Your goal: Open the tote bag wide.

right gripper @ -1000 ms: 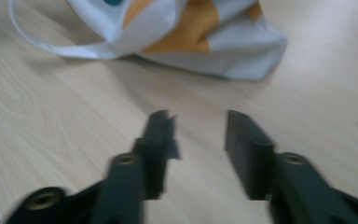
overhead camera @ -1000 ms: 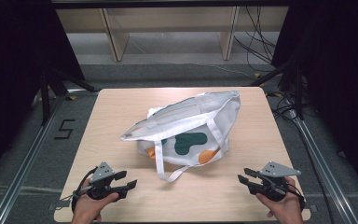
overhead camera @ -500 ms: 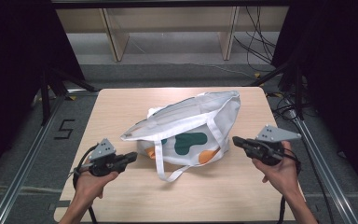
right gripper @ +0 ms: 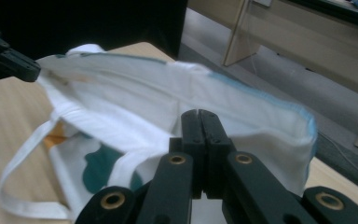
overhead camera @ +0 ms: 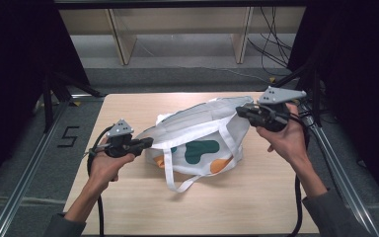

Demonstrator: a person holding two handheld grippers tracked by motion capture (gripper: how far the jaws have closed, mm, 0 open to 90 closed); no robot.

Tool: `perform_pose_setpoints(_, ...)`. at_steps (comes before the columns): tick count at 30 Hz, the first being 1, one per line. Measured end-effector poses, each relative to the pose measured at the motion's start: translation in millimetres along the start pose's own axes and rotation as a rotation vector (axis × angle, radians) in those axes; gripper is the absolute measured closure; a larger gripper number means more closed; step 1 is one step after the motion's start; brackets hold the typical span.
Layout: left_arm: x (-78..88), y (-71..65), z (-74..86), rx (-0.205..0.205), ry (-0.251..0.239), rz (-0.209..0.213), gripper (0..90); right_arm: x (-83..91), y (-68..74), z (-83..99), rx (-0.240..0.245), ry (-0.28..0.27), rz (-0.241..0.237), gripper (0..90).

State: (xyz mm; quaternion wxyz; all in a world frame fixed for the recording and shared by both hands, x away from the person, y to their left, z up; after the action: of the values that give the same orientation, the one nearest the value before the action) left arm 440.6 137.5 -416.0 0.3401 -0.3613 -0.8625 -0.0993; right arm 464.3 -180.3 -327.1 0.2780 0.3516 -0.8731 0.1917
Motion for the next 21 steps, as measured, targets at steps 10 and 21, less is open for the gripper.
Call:
perform_pose_setpoints(10,-20.7,32.1,-31.3,0.079,-0.02,-0.018,85.8,-50.9,-27.6,-4.4,-0.029,0.209,0.034,90.0)
perform_pose_setpoints(21,-76.5,72.8,-1.5,0.224,0.091,-0.003,89.4,-114.2,-52.0,95.2,-0.166,0.485,0.011,90.0)
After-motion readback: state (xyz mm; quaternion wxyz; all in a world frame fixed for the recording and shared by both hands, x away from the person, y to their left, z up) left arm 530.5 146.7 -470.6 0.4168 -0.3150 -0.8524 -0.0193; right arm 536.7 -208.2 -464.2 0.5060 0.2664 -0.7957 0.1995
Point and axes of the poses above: each handheld gripper's, and its own axes: x roughly backward along the jaws, z roughly out of its underside, y roughly to its left, the point moved 7 cm from there along -x, roughly forward along the jaws, and after that the axes turned 11 degrees about y, right-handed, at the moved point
